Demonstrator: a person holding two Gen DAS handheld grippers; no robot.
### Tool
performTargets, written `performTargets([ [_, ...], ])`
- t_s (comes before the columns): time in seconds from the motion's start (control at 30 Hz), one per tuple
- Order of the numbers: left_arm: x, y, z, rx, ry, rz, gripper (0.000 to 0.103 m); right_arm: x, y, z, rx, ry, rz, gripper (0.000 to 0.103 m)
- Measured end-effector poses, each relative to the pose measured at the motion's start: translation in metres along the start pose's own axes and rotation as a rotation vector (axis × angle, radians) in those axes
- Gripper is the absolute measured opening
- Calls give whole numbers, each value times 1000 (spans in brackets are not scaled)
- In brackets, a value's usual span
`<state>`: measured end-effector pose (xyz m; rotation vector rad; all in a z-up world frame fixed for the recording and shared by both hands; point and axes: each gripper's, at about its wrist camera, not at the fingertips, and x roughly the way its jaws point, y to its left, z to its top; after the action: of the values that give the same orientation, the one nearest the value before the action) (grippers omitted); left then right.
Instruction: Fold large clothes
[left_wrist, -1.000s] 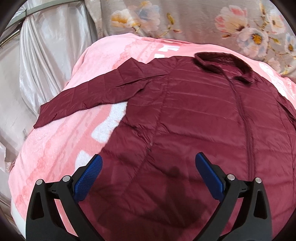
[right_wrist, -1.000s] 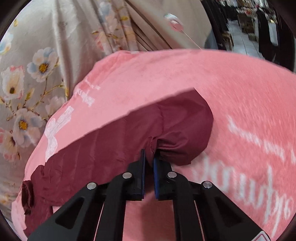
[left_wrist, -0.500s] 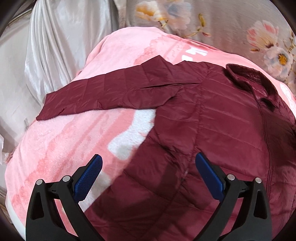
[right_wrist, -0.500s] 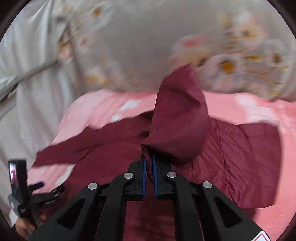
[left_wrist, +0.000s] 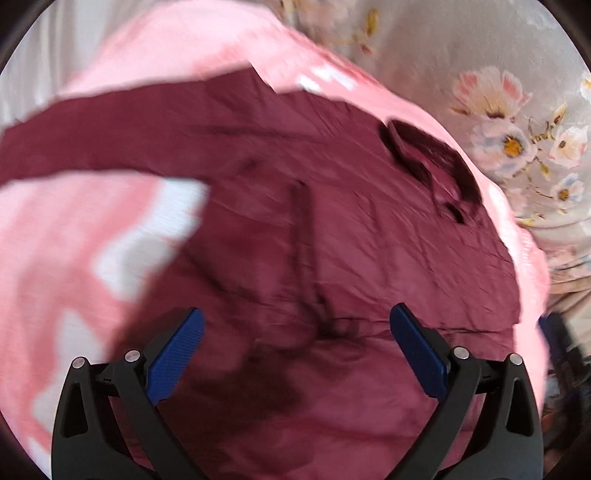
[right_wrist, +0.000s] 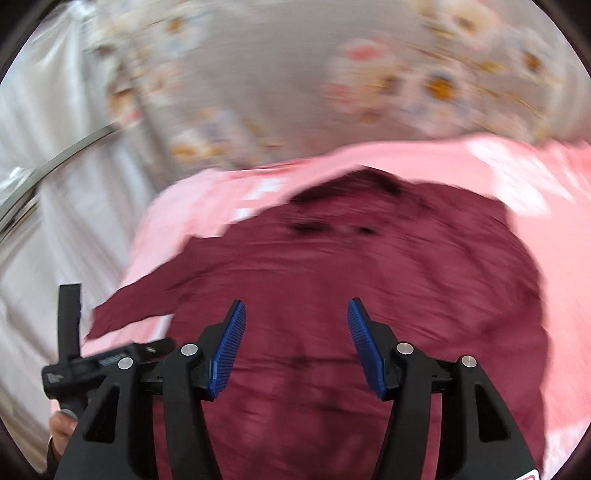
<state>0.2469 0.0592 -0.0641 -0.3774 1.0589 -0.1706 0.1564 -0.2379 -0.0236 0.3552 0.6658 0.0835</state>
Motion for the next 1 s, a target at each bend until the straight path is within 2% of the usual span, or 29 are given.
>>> performTargets([
  [0.07, 18, -7, 2, -27, 53, -40, 98, -4, -34, -6, 79, 5, -64, 57],
  [0.13, 24, -12, 5, -43, 49, -27, 97, -5, -63, -11, 133, 3, -115, 57],
  [0.17, 24, -16, 7, -50, 29, -25, 88, -4, -80, -13, 165, 9, -139, 57],
  [0.2, 23, -18, 9, -52, 18, -31, 62, -1, -95, -14, 198, 18, -148, 57],
  [0.27, 24, -26, 17, -27, 27, -54, 30, 9, -120, -14, 263, 39, -152, 57],
  [0.3, 24, -30, 21, -19, 23, -47, 19, 15, -133, -14, 294, 52, -153, 57],
  [0.37, 19, -35, 28, 10, -7, -36, 7, 26, -157, -12, 370, 71, -135, 56],
  [0.43, 8, -40, 37, 46, -55, -24, 4, 37, -176, -5, 435, 66, -122, 54],
  [0.53, -4, -41, 52, 82, -122, 12, 3, 44, -187, 6, 460, 42, -147, 53],
  [0.57, -4, -39, 54, 89, -131, 27, 2, 48, -190, 11, 459, 33, -160, 44],
  [0.6, -2, -37, 57, 93, -138, 47, 2, 53, -193, 14, 460, 30, -171, 25],
  [0.67, 10, -30, 59, 95, -124, 96, 2, 59, -202, 17, 482, 26, -173, 6],
  [0.73, 32, -17, 54, 77, -74, 122, 2, 51, -202, 17, 498, -16, -171, 2],
  [0.8, 52, -10, 46, 73, -33, 132, 2, 36, -188, 18, 453, -64, -232, 1],
  [0.87, 57, -9, 39, 92, -55, 147, 2, 30, -179, 15, 395, -73, -301, 1],
  [0.93, 57, -14, 33, 134, -91, 182, 2, 40, -181, 8, 357, -10, -374, 0],
  [1.0, 58, -18, 27, 168, -124, 212, 3, 45, -194, 3, 412, 25, -339, 0],
])
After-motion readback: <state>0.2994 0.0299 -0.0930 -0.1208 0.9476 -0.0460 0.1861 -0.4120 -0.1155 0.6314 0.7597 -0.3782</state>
